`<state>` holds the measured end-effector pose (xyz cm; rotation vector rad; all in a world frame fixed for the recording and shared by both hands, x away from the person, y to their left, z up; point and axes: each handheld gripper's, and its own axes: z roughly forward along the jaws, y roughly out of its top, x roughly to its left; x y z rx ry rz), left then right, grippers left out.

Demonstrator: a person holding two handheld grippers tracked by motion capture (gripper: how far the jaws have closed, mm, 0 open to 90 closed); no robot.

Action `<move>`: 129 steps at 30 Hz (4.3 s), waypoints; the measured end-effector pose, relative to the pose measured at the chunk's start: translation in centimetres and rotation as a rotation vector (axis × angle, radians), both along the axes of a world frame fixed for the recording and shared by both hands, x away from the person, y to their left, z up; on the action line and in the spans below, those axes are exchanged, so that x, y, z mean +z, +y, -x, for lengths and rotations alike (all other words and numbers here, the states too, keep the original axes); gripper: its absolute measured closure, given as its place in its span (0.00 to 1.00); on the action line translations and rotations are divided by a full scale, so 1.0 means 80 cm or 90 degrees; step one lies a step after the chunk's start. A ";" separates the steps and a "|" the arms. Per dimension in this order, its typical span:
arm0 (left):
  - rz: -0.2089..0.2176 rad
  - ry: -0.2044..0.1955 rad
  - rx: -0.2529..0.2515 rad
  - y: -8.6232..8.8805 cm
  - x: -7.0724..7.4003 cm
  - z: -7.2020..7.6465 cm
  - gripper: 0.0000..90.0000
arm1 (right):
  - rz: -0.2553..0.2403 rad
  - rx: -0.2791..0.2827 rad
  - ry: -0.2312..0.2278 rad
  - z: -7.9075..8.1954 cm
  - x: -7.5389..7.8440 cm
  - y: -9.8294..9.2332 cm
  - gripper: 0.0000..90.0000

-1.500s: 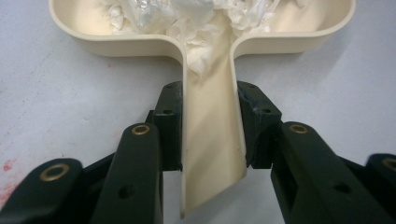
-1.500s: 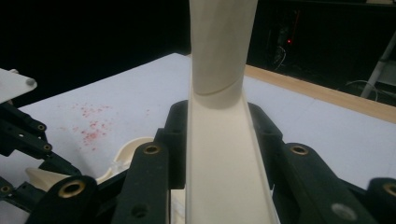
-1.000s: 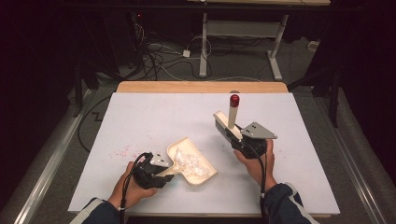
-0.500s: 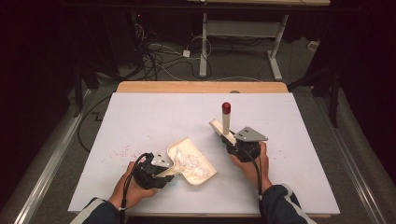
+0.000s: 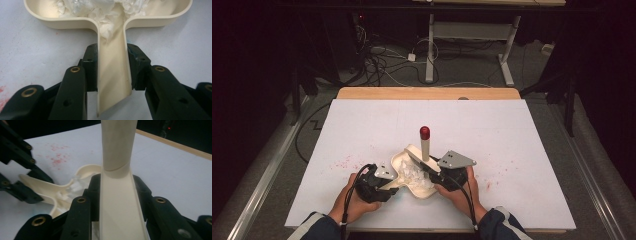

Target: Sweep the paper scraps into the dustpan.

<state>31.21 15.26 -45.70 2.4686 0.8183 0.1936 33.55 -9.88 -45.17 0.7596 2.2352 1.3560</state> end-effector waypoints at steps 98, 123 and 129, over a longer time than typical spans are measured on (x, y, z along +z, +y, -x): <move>0.016 -0.007 0.021 0.008 0.001 -0.006 0.70 | -0.035 -0.049 -0.054 -0.006 0.063 -0.072 0.75; 0.033 -0.026 0.077 0.040 0.009 -0.011 0.70 | -0.018 -0.030 -0.016 0.018 0.074 -0.121 0.75; 0.035 -0.032 0.092 0.046 0.011 -0.011 0.70 | -0.013 -0.021 0.012 0.028 0.075 -0.136 0.75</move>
